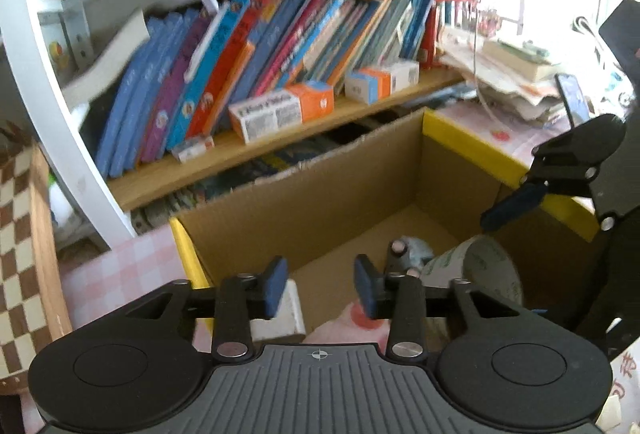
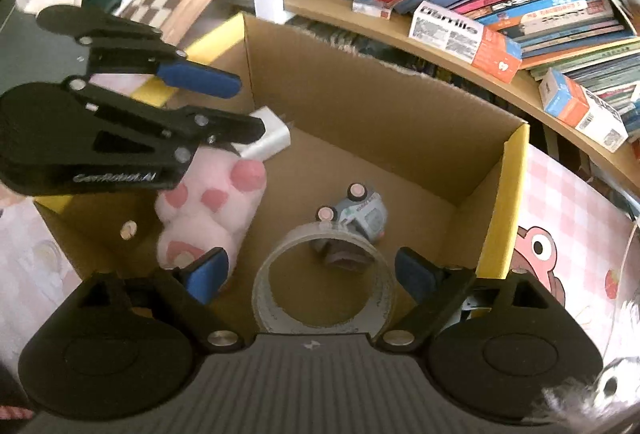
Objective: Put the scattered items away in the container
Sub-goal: 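Lower the charger and tape roll into the yellow box and open both tools, then withdraw both tools from the box back over the table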
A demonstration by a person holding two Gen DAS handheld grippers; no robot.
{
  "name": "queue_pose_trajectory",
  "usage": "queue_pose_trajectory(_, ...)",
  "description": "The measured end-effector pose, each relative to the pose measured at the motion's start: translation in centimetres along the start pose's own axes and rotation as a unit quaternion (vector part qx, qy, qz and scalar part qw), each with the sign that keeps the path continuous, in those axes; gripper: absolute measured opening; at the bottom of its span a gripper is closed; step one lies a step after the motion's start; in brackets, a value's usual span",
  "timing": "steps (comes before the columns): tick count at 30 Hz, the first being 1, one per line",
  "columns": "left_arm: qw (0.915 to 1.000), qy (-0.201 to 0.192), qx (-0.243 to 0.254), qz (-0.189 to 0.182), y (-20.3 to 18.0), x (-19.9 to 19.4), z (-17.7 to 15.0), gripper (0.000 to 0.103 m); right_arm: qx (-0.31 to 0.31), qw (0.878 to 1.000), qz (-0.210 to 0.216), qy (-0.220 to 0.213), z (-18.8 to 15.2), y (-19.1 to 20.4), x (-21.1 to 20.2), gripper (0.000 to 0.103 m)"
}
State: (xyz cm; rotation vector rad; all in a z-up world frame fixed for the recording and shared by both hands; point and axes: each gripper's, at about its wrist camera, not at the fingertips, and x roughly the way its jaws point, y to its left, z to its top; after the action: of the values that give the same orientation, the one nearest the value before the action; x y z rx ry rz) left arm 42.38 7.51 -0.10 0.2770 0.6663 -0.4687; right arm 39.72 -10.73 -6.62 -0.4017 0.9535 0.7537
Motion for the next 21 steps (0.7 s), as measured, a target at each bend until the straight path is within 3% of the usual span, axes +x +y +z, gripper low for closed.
queue_pose_trajectory(21, 0.9964, -0.082, 0.01, 0.021, -5.6, -10.0, 0.0, 0.053, -0.003, 0.994, -0.001, -0.107, -2.7, 2.0, -8.8, 0.091)
